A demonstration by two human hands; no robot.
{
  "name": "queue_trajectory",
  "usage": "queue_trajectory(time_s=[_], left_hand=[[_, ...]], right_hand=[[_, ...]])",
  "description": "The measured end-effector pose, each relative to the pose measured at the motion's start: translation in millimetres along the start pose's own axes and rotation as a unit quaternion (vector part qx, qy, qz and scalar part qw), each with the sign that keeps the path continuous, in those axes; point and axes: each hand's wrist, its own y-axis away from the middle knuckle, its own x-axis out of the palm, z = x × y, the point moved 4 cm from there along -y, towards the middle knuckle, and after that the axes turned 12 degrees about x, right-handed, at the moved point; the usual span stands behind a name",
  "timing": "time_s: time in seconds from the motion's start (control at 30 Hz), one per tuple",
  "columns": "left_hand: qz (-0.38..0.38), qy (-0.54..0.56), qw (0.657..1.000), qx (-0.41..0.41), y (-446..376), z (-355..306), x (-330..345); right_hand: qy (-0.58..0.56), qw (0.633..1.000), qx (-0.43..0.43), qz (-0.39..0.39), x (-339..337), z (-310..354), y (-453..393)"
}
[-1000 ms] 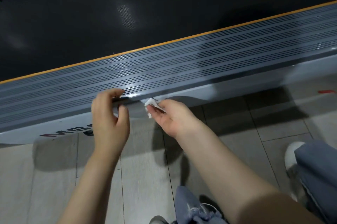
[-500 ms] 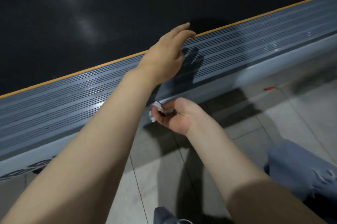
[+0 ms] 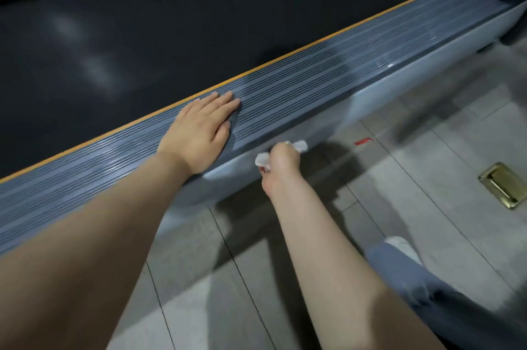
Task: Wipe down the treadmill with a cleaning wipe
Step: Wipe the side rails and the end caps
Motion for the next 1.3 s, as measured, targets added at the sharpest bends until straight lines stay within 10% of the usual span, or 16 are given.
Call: queue_trajectory(time_s=[0.1, 0.33, 0.57, 0.73, 0.87, 1.0, 1.13, 1.3], left_hand=[[0.006, 0.003, 1.0, 0.005, -1, 0, -1], [0.0, -0.011, 1.0, -0.005, -4, 0, 0], [-0.006, -0.011, 1.0, -0.002, -4, 0, -1], [-0.015, -0.01, 1.0, 0.001, -3, 1, -1], [-0.01, -0.01, 1.0, -0.003, -3, -1, -1], [-0.001, -0.011, 1.0, -0.006, -2, 0, 0], [0.005, -0.017, 1.0, -0.01, -2, 0, -2], [0.006, -0.017, 1.0, -0.011, -2, 1, -1]], right_hand=[[0.019, 0.999, -0.011, -0.034, -20, 22, -20], [0.078, 0.905, -0.383, -0.168, -31, 92, 3], [-0.015, 0.986, -0.146, -0.08, -26, 11, -37], [0.016, 0.913, -0.399, -0.082, 12, 21, 19], [0.052, 0.903, -0.401, -0.146, 23, 17, 8], [-0.122, 0.978, -0.151, -0.075, 1, 25, -45], [-0.194, 0.979, 0.025, 0.061, -25, 32, -78], [-0.141, 0.983, -0.115, -0.022, -22, 83, -57]])
